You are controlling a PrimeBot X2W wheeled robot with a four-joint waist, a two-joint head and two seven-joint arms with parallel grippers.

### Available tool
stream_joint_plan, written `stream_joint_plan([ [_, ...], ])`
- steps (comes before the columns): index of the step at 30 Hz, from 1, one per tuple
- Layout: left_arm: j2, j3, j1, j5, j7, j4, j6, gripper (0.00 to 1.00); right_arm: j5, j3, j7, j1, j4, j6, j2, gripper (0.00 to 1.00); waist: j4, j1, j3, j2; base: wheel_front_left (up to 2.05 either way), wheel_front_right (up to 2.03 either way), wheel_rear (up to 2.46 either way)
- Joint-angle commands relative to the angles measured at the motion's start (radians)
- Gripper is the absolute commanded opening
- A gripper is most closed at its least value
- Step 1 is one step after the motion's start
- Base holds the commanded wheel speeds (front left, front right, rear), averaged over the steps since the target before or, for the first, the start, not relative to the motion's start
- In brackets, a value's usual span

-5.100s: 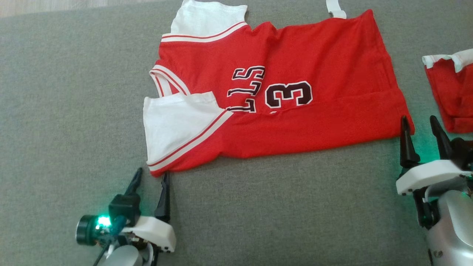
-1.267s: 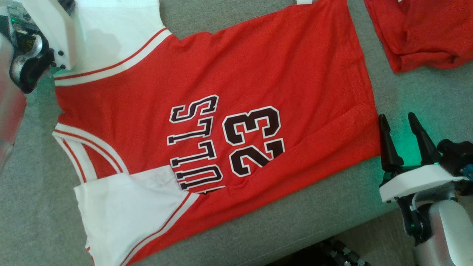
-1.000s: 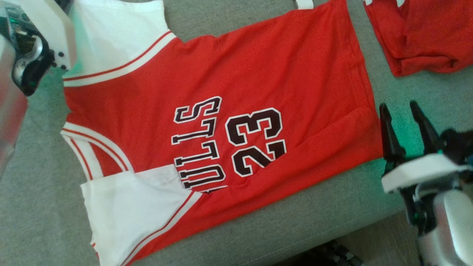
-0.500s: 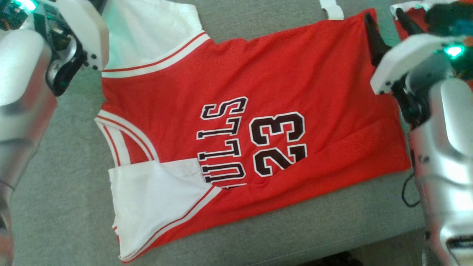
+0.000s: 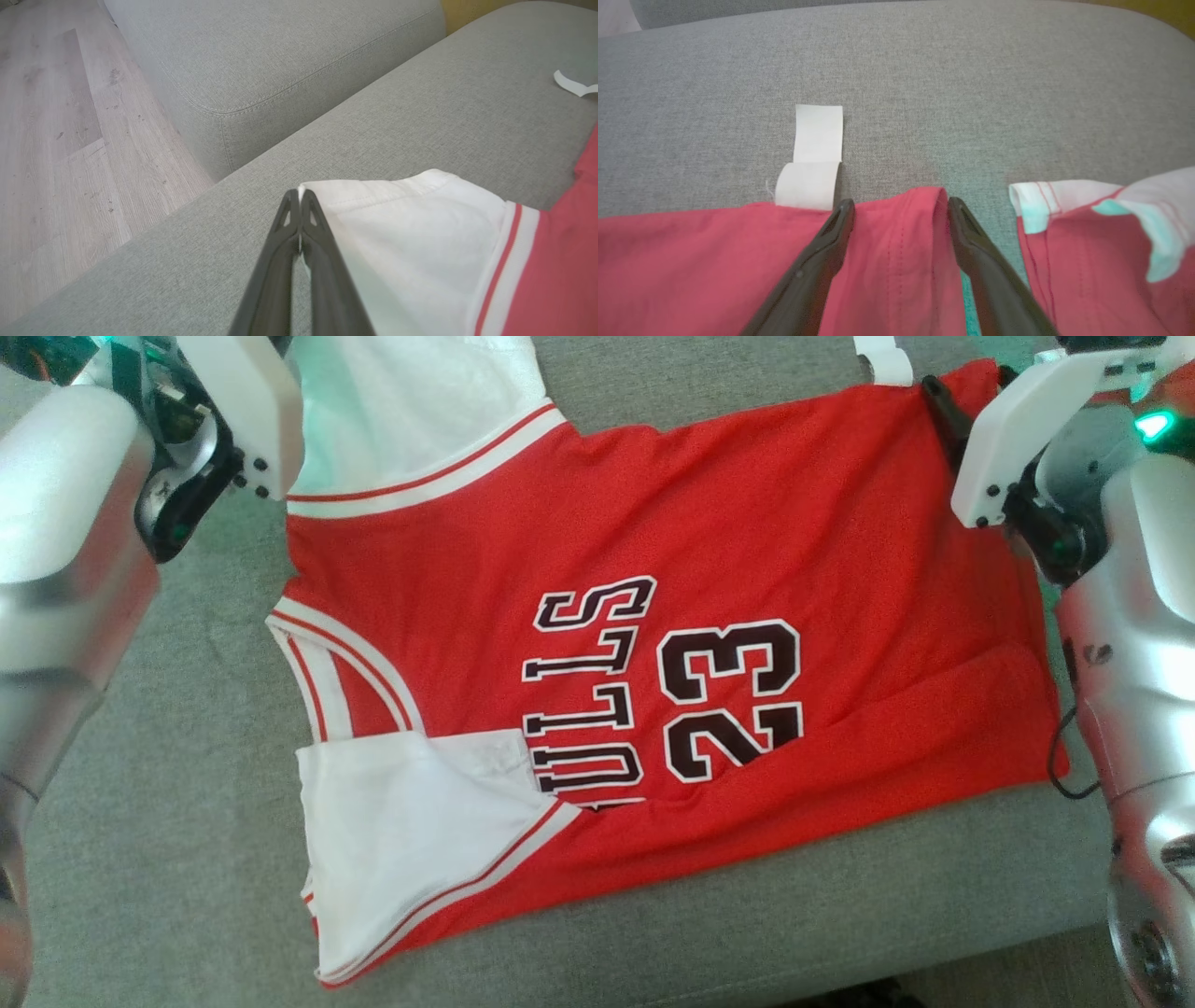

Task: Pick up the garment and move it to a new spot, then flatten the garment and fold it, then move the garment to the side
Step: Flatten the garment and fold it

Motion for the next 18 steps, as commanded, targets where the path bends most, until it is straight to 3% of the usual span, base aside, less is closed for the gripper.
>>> stream_joint_plan([
  [1, 0.030, 0.020, -0.066, -0.013, -0.011, -0.018, 0.002, 0.00, 0.001, 0.014, -0.003, -0.039, -0.006, -0.001, -0.001, 1.00, 0.004, -0.0001, 0.004, 0.0000, 0.00, 0.00, 0.00],
  [3, 0.028, 0.001, -0.072, -0.025, -0.009, -0.012, 0.002, 0.00, 0.008, 0.019, -0.019, -0.058, 0.026, -0.001, 0.006, 1.00, 0.009, -0.0001, 0.008, 0.0000, 0.00, 0.00, 0.00],
  [4, 0.028, -0.005, -0.074, -0.029, -0.008, -0.011, 0.002, 0.00, 0.011, 0.021, -0.026, -0.063, 0.034, -0.001, 0.007, 0.78, 0.010, -0.0001, 0.008, 0.0000, 0.00, 0.00, 0.00],
  [5, 0.028, -0.012, -0.075, -0.033, -0.007, -0.010, 0.002, 0.00, 0.013, 0.024, -0.031, -0.066, 0.043, -0.001, 0.006, 0.48, 0.011, -0.0001, 0.008, 0.0000, 0.00, 0.00, 0.00],
  [8, 0.033, -0.029, -0.086, -0.040, -0.008, -0.006, 0.002, 0.00, 0.017, 0.036, -0.048, -0.078, 0.064, -0.001, -0.002, 0.05, 0.015, -0.0001, 0.008, 0.0000, 0.00, 0.00, 0.00],
  [9, 0.033, -0.034, -0.091, -0.041, -0.012, -0.004, 0.002, 0.00, 0.017, 0.039, -0.056, -0.082, 0.069, -0.001, -0.006, 0.00, 0.015, -0.0001, 0.008, 0.0000, 0.00, 0.00, 0.00],
  [18, 0.029, -0.051, -0.139, 0.000, -0.155, 0.041, 0.002, 0.00, -0.022, -0.009, -0.204, -0.126, 0.100, -0.001, -0.052, 0.00, 0.027, -0.0001, 0.000, 0.0000, 0.00, 0.00, 0.00],
])
